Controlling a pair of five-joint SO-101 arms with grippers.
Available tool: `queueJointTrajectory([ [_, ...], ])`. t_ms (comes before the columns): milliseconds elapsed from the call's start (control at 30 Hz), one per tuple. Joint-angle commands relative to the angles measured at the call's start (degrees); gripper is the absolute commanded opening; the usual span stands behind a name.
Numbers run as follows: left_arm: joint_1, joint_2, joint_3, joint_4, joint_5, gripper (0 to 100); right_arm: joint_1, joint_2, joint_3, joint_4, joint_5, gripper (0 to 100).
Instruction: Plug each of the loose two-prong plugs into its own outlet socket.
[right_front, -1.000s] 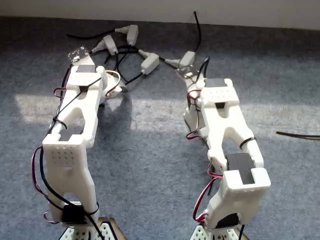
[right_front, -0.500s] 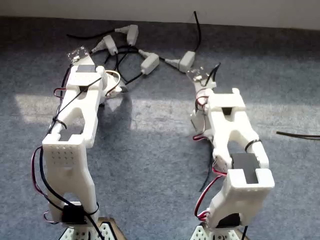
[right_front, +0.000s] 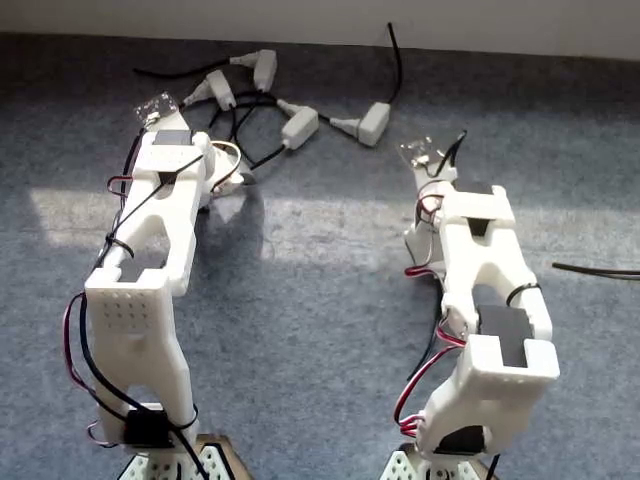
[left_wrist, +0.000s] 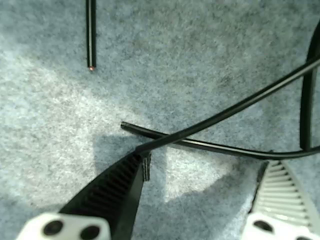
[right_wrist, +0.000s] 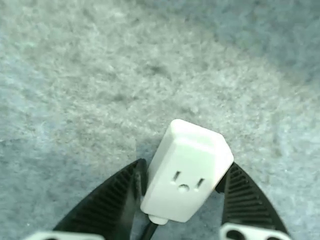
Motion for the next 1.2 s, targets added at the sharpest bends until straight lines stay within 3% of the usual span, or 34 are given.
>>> queueJointTrajectory([
  [0, -2.0, -1.4, -1.5, -0.7, 0.4, 35, 1.2, -0.6, -0.6, -1.1, 0.9, 22.7],
  [100, -2.0, -1.4, -1.5, -0.7, 0.4, 35, -0.3, -0.6, -0.5, -0.9, 0.9, 18.7],
  [267, -2.0, -1.4, -1.5, -0.7, 0.4, 35, -3.0, -0.6, -0.2, -0.7, 0.5, 0.1],
  [433, -2.0, -1.4, -1.5, -0.8, 0.4, 35, -5.5, -0.9, -0.6, 1.7, 0.4, 4.1],
  [533, -2.0, -1.4, -1.6, -0.8, 0.4, 35, -8.5, -1.0, -1.8, 3.9, -4.0, 5.6],
  [667, -2.0, -1.4, -1.6, -0.8, 0.4, 35, -10.5, -0.8, -5.7, 8.6, -7.1, 16.3],
  [1000, -2.0, -1.4, -1.6, -0.8, 0.4, 35, -5.9, -0.8, -16.0, 14.5, -6.9, 20.1],
  [1167, -2.0, -1.3, -1.6, -0.8, 0.4, 35, -4.1, -0.5, -16.3, 12.6, -6.7, 20.1],
])
